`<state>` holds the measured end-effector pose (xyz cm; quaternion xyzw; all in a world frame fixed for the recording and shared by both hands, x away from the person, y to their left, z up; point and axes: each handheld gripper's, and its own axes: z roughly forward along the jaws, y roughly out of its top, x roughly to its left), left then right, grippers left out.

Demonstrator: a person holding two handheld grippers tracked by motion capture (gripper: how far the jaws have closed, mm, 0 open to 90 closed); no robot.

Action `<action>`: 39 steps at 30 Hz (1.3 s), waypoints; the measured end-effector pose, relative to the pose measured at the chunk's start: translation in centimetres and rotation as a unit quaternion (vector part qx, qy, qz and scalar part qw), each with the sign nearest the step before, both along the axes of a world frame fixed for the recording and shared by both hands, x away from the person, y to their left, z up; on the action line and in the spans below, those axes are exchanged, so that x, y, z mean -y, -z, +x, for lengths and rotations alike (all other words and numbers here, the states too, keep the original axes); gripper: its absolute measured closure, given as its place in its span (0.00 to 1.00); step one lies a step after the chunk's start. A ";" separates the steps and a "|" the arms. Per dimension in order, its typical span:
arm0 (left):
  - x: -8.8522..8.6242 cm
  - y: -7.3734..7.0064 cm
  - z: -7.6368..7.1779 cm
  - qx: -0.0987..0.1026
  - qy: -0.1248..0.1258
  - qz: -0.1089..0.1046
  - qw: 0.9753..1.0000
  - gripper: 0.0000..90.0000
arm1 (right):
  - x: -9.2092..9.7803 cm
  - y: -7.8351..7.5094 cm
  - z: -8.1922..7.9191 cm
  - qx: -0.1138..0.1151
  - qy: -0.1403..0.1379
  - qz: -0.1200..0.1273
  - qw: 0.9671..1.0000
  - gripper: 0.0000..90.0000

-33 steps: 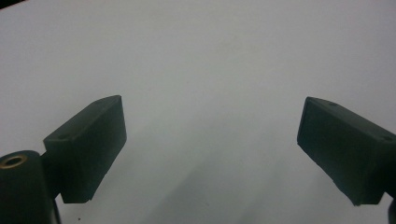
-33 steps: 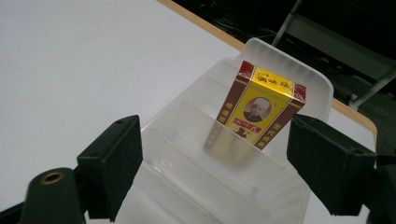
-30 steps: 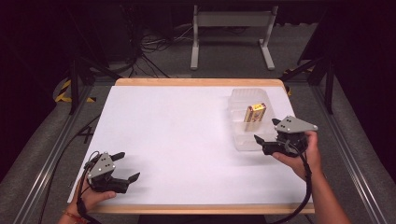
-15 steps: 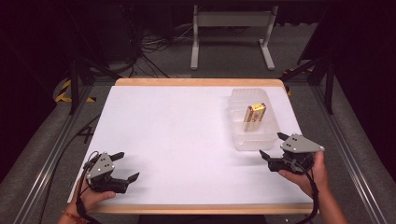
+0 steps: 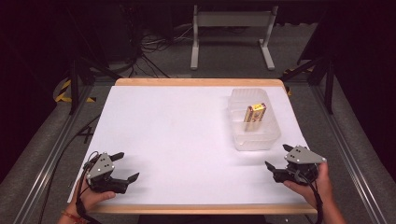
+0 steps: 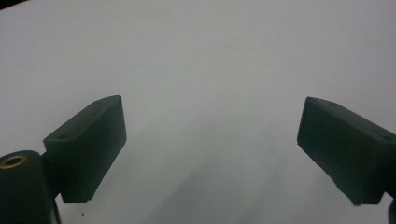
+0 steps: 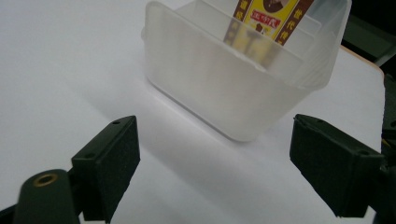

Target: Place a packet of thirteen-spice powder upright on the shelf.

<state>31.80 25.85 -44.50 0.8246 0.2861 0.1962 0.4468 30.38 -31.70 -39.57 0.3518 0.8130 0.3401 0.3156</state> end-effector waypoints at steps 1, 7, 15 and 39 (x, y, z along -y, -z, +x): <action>0.0 0.0 0.0 0.002 0.000 0.000 1.000 0.10 | 0.1 0.2 -0.1 -0.001 0.000 -0.001 1.000 0.18; -0.1 0.0 0.0 0.002 -0.001 -0.002 1.000 0.10 | 0.7 1.6 -0.4 -0.009 0.007 -0.012 1.000 0.17; -0.2 -0.1 0.1 0.000 -0.001 -0.010 1.000 0.10 | 2.4 3.3 -1.2 -0.007 0.036 0.006 0.999 0.14; -0.4 0.0 0.1 0.006 0.005 -0.008 1.000 0.10 | 3.8 4.2 -2.1 0.005 0.077 0.034 0.996 0.11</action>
